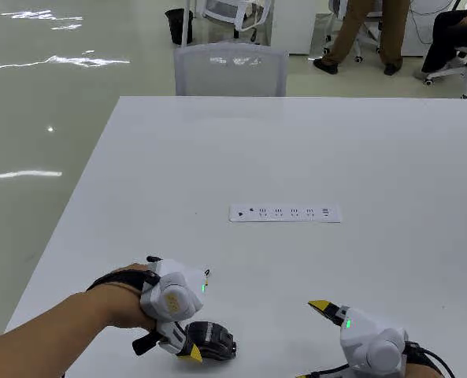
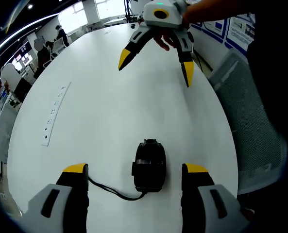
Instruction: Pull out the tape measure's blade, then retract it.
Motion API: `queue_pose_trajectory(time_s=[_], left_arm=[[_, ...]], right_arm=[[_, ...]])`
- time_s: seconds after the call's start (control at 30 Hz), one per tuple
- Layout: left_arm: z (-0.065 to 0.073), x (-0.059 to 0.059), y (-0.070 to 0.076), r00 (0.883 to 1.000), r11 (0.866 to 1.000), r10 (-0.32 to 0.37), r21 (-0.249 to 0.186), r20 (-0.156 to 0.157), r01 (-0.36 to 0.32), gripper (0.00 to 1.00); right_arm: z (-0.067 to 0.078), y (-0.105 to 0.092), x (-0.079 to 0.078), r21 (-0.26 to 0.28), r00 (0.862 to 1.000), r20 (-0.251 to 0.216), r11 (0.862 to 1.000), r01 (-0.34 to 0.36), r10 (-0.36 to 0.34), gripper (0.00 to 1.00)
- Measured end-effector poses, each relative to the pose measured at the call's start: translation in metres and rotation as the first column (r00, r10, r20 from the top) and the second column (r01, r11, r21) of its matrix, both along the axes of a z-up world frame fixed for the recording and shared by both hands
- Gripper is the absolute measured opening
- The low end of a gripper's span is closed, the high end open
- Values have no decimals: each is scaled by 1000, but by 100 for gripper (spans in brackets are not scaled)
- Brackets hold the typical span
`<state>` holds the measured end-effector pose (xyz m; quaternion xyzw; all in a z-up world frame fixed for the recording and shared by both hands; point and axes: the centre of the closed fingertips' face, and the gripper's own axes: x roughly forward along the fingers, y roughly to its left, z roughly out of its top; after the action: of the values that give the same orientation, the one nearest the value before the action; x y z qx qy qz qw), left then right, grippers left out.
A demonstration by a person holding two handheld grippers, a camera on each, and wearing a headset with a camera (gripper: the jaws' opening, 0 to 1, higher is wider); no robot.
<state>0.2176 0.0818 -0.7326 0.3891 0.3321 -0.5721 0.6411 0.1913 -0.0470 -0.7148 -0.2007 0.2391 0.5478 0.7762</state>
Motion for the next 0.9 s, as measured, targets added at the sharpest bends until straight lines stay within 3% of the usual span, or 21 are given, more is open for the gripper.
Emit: queue_pose_trajectory(time_s=[0.3, 0.4, 0.47, 0.67, 0.9], left_arm=[[-14, 1, -2, 1000, 1000, -2, 19, -28, 2, 67], [-20, 0, -4, 999, 999, -10, 31, -31, 11, 64], [-22, -4, -5, 998, 999, -8, 32, -55, 10, 62], [-36, -7, -7, 998, 998, -27, 47, -53, 30, 55], [-41, -11, -11, 996, 997, -37, 59, -76, 41, 48]], right_arm=[[-6, 24, 4, -14, 998, 0, 998, -65, 65, 89], [-12, 32, 5, -23, 996, -1, 996, -85, 85, 88], [-15, 36, 5, -26, 996, -5, 996, -90, 90, 87], [-31, 43, 5, -42, 995, -16, 994, -97, 96, 80], [-41, 55, 4, -53, 992, -29, 991, -125, 124, 74]])
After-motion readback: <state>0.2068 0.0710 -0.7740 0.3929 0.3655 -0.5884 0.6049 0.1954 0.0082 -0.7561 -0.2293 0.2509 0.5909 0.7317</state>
